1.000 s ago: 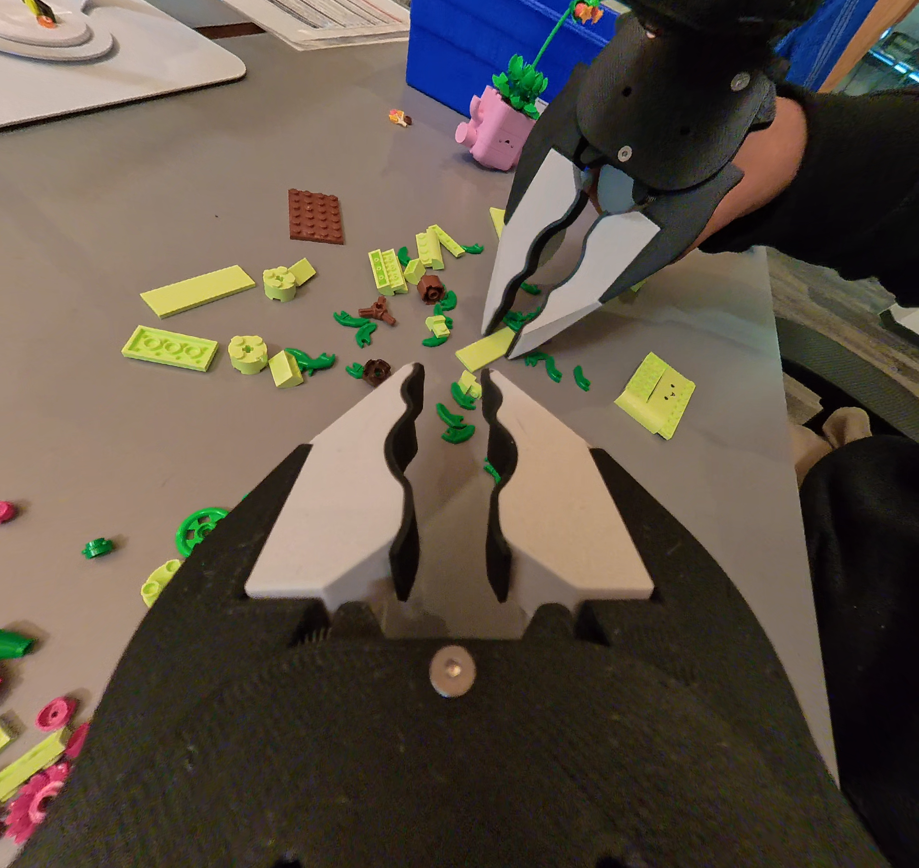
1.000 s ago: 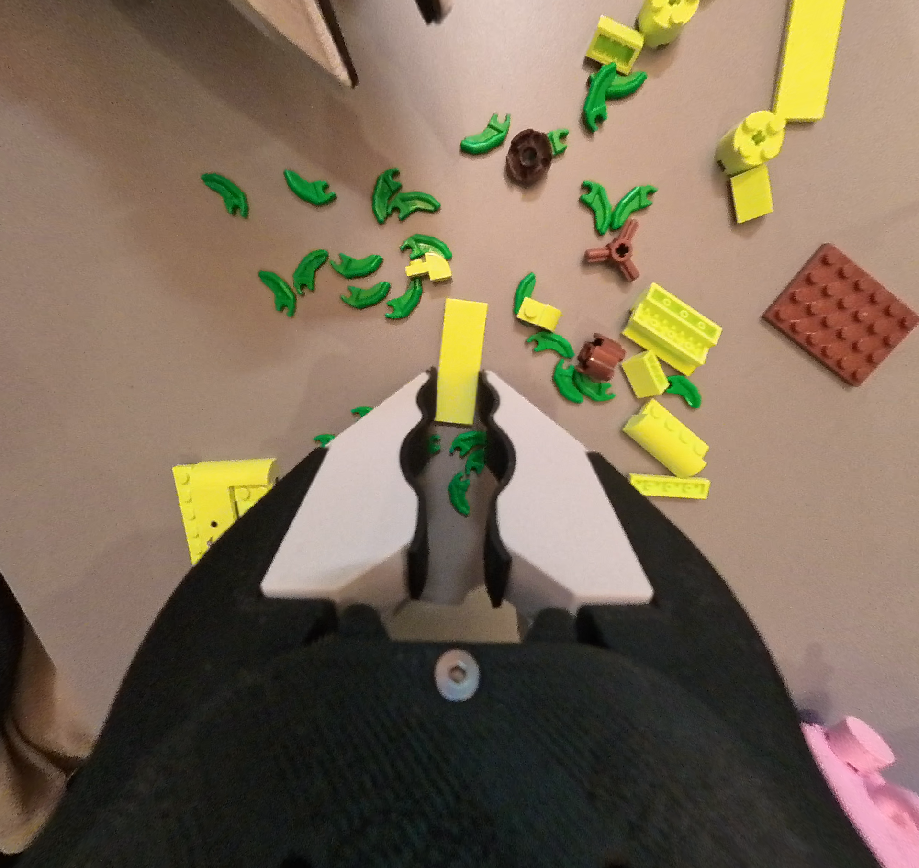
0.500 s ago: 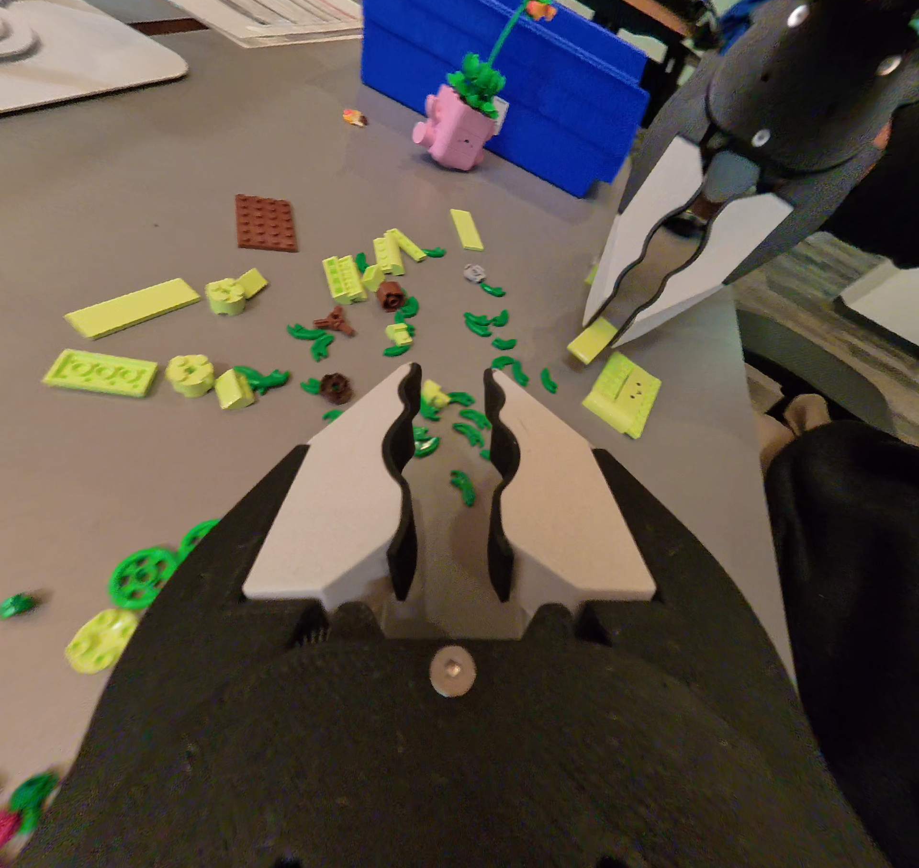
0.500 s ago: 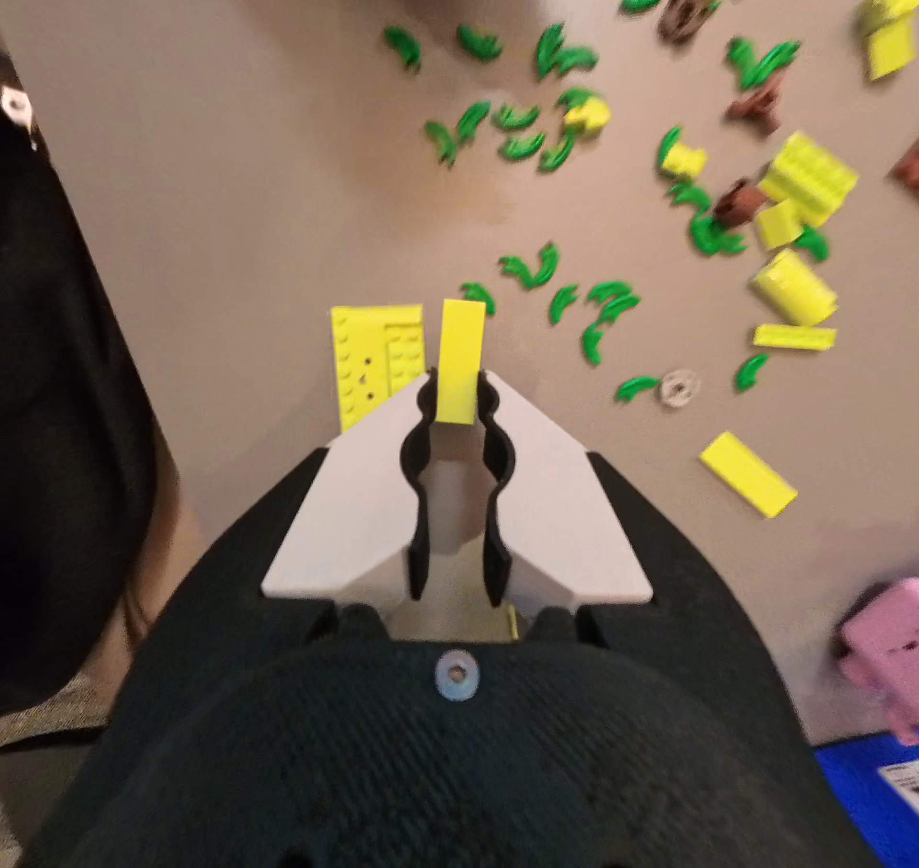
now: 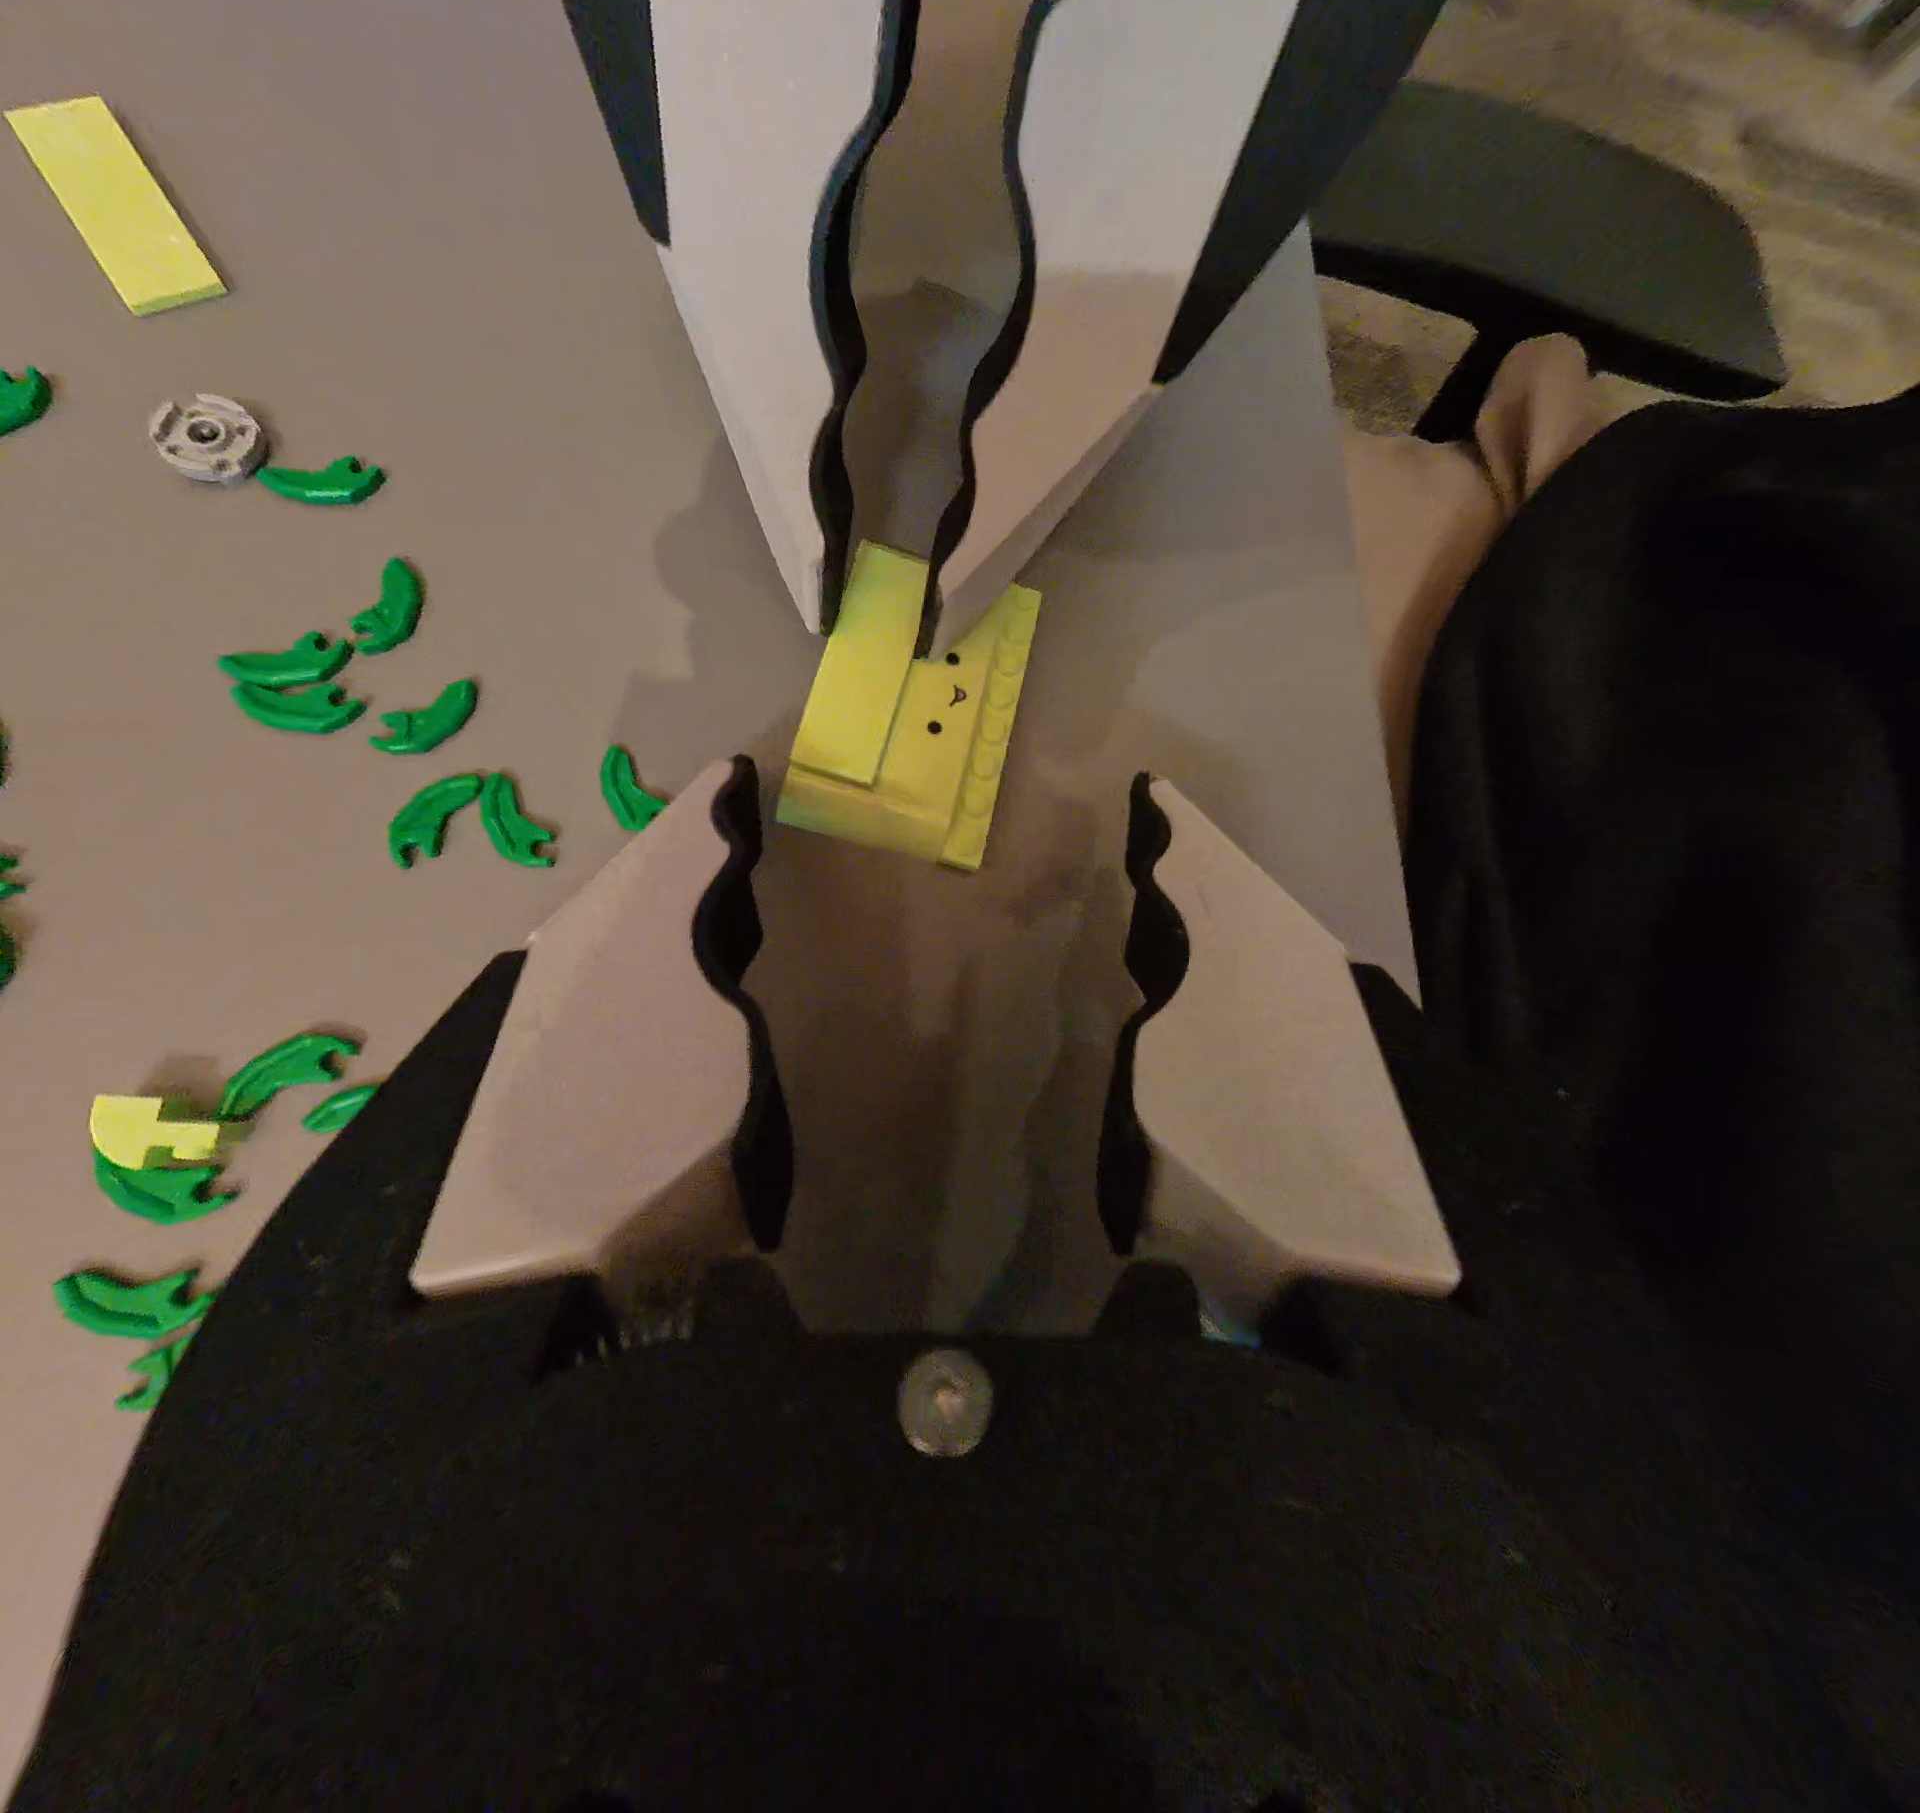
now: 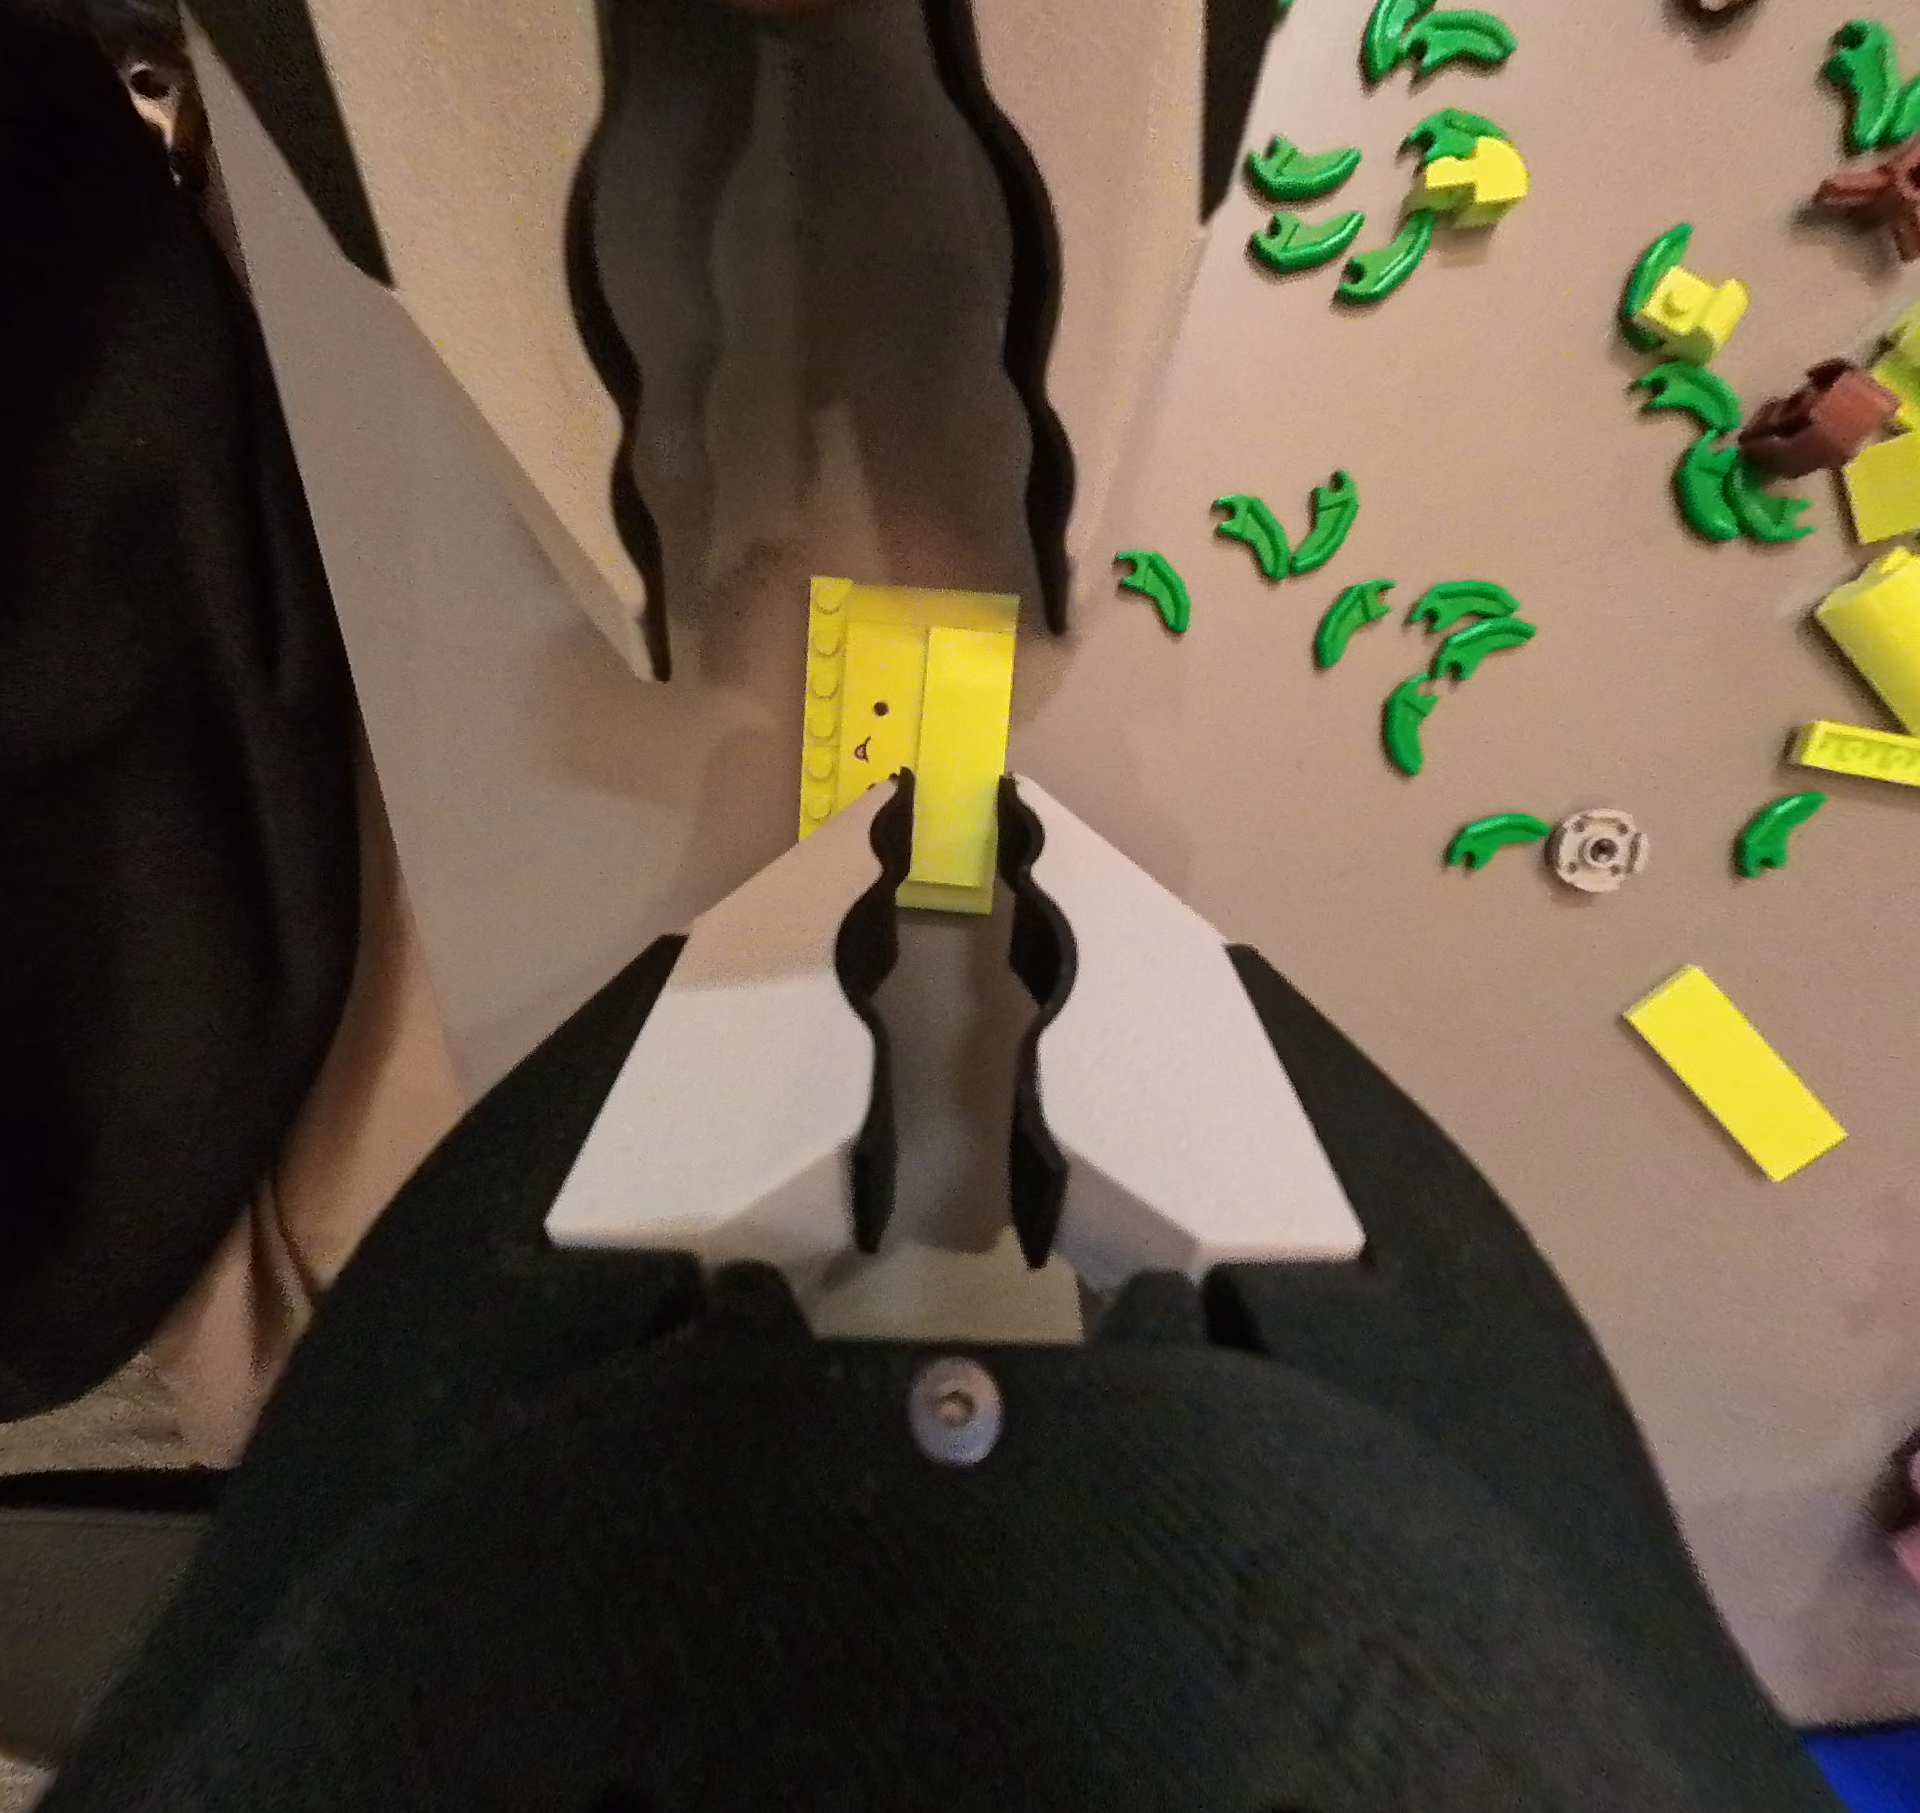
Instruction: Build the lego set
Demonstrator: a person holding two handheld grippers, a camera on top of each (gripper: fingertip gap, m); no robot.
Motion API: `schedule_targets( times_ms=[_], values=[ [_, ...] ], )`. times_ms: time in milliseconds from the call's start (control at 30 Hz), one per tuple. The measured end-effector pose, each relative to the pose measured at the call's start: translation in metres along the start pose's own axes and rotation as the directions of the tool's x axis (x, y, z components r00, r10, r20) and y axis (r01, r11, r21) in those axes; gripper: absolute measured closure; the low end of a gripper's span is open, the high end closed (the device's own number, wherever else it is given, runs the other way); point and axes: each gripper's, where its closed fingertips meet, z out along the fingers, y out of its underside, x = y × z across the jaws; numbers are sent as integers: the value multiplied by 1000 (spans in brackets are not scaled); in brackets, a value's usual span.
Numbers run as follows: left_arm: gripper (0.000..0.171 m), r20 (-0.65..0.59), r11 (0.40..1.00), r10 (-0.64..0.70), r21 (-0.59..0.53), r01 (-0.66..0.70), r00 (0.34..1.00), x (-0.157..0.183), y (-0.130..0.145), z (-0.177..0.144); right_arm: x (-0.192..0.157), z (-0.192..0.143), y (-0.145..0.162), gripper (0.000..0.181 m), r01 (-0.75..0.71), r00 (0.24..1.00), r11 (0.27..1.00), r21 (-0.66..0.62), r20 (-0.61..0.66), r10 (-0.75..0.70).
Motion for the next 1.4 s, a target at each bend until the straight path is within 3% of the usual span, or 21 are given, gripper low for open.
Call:
schedule_targets(
  times_ms=[233,433,600,1133,1400],
  values=[
    [115,54,1000,24,10,-24,998,-11,2,-2,-3,-3,0,153,1,1000,1000,3,13,-1],
    [117,46,999,42,-7,-41,998,-9,4,1,-3,-7,-15,163,-75,997,992,100,1,75],
    [124,79,998,60,-37,-57,995,-12,7,4,-3,4,-9,163,-67,998,997,42,0,67],
    [126,81,997,63,-38,-60,995,-12,7,4,-3,-3,-12,163,-69,998,997,38,7,69],
    [127,80,997,63,-39,-60,995,-12,7,4,5,4,-11,181,-97,995,995,30,-19,98]
  ],
)
